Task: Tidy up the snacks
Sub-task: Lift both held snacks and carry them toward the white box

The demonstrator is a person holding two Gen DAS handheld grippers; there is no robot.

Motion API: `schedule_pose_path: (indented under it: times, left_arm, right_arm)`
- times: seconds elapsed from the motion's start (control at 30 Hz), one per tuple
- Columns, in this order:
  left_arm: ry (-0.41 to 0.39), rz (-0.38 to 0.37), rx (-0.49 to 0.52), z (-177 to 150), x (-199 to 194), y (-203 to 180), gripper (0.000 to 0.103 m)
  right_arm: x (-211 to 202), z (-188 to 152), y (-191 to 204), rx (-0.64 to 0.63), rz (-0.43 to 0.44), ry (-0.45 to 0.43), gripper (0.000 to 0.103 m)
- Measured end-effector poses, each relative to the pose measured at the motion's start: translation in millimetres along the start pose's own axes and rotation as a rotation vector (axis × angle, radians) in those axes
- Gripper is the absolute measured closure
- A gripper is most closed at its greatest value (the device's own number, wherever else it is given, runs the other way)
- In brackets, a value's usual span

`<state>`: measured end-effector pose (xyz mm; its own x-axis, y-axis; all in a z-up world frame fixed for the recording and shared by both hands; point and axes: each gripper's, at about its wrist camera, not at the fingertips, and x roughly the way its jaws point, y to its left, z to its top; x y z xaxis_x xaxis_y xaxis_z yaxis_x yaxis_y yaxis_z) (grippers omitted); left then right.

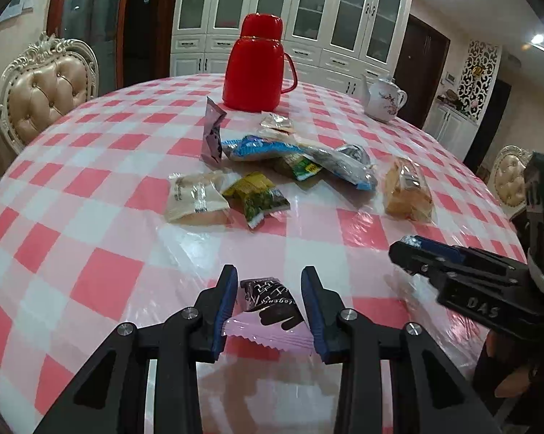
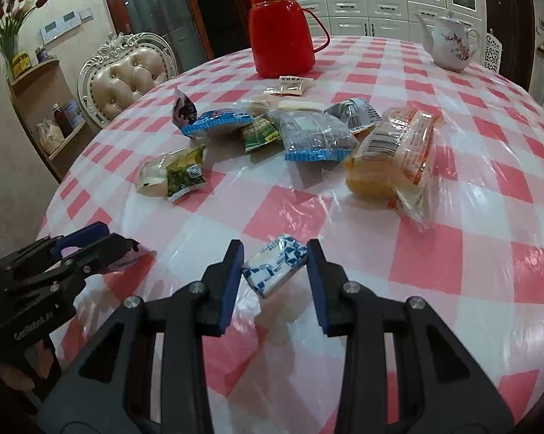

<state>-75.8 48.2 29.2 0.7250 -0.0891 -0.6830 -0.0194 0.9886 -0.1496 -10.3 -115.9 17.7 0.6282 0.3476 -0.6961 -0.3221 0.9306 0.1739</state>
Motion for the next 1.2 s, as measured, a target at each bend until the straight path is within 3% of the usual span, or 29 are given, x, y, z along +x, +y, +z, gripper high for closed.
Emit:
schedule_pose_path:
  times: [0.27,0.37,0.5,0.57,0.9,1.2]
  left_arm:
    - [0.121,0.017,0.026,-13.9,14.3,5.4,0.064]
    - [0.132,0.025,0.048,-14.5,16.3,2.6,0.059]
    - [0.158,0.064,0.102,-17.2,16.7,-5.6,0.065]
    - [0.175,0.036,0.113,-18.5,14.5,-7.2,0.065]
    - [0.131,0.001,0.181,-21.3,-10.5,-35.9,0.065]
    - [0.088,-0.075,0.213,-18.4,-33.4,-68.0,0.065]
  right_arm:
    - [-29.9,-17.8,-0.1,0.0,0.033,-0.018,0.063]
    - [-34.4,-25.2,1.7,-0.003,0.054,-0.008,0.063]
    - [-42.3,-34.3,4.6,-0.021,0.057,-0.005,0.063]
    - [-48.3,-39.0,5.4,-0.032,0.049,-0.009,0.063]
    - [-74.4,-55.0,6.5,-0.04,0.058,-0.028,0.063]
    - [-108.9,-66.9,-0.5,-0.043,0.032,-0.072,0.063]
